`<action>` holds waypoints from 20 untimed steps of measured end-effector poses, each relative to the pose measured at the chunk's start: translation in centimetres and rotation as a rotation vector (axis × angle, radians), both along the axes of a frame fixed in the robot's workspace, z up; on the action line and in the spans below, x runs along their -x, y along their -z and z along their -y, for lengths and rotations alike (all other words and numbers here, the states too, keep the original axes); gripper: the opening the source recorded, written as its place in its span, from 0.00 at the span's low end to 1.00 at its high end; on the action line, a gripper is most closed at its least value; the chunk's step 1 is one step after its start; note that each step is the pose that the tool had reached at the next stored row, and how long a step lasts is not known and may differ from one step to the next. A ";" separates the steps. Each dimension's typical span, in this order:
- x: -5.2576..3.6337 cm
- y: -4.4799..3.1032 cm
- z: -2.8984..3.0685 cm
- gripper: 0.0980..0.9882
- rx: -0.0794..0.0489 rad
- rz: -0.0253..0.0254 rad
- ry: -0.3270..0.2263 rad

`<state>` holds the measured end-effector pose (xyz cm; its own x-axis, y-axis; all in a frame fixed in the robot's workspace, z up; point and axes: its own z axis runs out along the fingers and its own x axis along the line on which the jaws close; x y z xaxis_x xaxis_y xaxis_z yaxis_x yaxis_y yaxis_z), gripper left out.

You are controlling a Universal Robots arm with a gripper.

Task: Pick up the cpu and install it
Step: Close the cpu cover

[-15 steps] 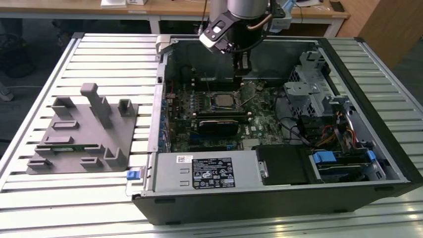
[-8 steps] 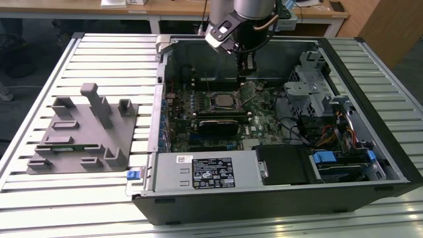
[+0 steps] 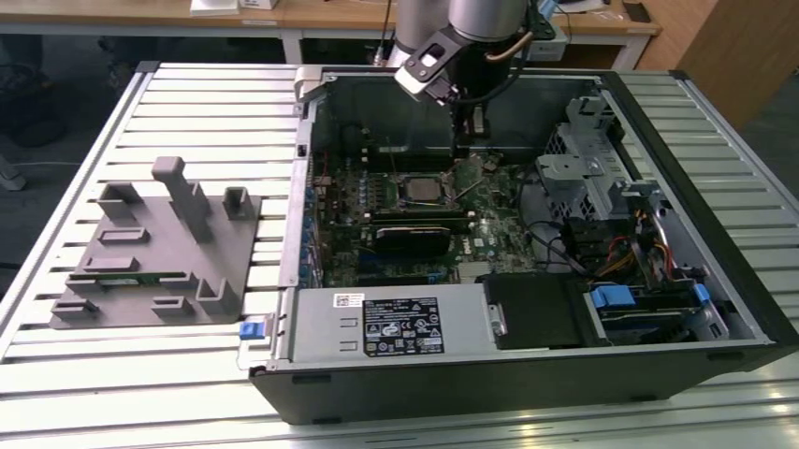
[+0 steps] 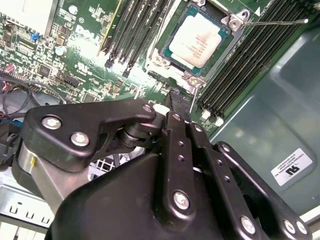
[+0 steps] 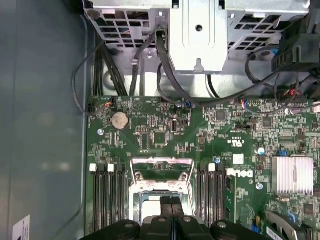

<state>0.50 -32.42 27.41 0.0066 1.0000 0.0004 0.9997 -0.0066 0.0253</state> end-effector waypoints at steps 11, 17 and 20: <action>-0.62 0.46 0.01 0.01 0.000 -0.0001 -0.041; -1.37 0.63 0.01 0.01 0.000 0.0000 -0.044; -1.71 0.73 0.01 0.01 0.000 0.0000 -0.058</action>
